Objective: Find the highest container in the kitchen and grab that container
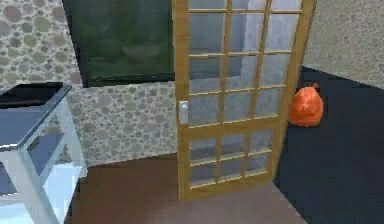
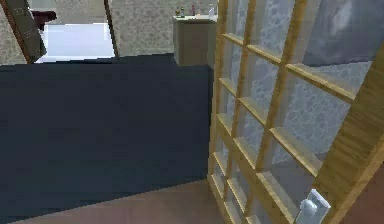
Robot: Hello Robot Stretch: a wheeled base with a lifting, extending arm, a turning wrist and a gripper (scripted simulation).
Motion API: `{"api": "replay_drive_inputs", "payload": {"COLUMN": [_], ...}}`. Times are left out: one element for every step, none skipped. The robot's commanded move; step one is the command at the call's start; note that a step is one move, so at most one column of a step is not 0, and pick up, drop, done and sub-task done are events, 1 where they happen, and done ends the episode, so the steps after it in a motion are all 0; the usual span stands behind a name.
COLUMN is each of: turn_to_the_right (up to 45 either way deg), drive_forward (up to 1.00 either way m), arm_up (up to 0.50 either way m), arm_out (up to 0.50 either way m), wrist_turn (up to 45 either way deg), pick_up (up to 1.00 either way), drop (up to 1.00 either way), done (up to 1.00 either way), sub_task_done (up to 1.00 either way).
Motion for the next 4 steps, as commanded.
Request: {"api": "replay_drive_inputs", "payload": {"turn_to_the_right": [27.0,0.0,45.0,0.0], "drive_forward": [0.00,0.05,0.00,1.00], "arm_up": [0.00,0.00,0.00,0.00], "arm_out": [0.00,0.00,0.00,0.00], "wrist_turn": [0.0,0.0,0.0,0.0], "pick_up": [0.00,0.00,0.00,0.00], "drop": [0.00,0.00,0.00,0.00], "done": [0.00,0.00,0.00,0.00], "sub_task_done": [0.00,0.00,0.00,0.00]}}
